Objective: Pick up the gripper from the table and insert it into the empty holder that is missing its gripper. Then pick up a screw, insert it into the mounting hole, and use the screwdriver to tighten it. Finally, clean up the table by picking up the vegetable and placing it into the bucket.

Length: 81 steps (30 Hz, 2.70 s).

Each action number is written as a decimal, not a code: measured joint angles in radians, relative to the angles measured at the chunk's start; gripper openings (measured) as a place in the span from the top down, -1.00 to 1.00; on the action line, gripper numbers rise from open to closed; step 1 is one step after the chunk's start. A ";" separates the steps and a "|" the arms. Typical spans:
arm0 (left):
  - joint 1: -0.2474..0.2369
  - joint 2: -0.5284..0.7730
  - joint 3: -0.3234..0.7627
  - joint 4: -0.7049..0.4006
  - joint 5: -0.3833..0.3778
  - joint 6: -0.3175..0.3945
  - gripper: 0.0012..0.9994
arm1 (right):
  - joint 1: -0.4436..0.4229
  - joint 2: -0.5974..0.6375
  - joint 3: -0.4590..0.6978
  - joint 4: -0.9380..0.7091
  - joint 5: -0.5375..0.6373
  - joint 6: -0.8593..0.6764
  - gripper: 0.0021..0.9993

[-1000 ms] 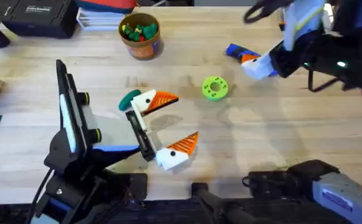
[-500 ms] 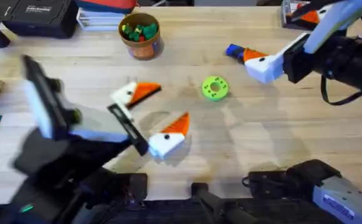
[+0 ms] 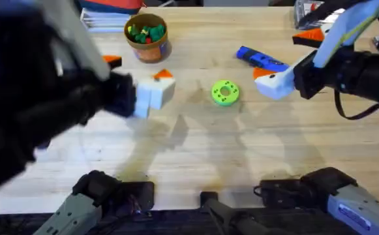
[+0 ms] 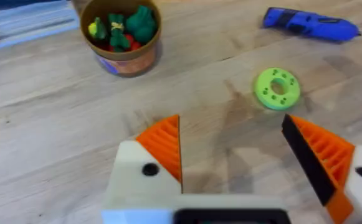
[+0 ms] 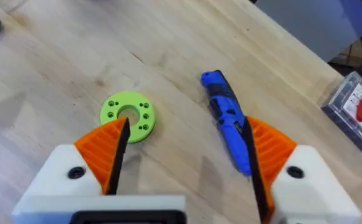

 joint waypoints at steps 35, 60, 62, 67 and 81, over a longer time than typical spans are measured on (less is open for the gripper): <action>0.207 0.839 0.036 -0.048 -0.103 -0.029 -0.84 | 0.000 0.000 0.000 -0.059 0.000 0.011 -0.99; 0.207 0.871 0.609 -0.048 0.026 -0.022 0.95 | 0.000 0.000 0.000 -0.049 0.000 0.013 -0.99; 0.207 0.873 0.610 0.031 0.029 -0.044 0.95 | 0.000 0.000 0.000 -0.049 0.000 0.013 -0.99; 0.207 0.910 0.610 0.133 0.025 -0.083 0.95 | 0.000 0.000 0.000 -0.049 0.000 0.013 -0.99; 0.210 1.089 0.610 0.191 -0.113 -0.164 0.95 | 0.000 0.000 0.000 -0.048 0.000 0.013 -0.99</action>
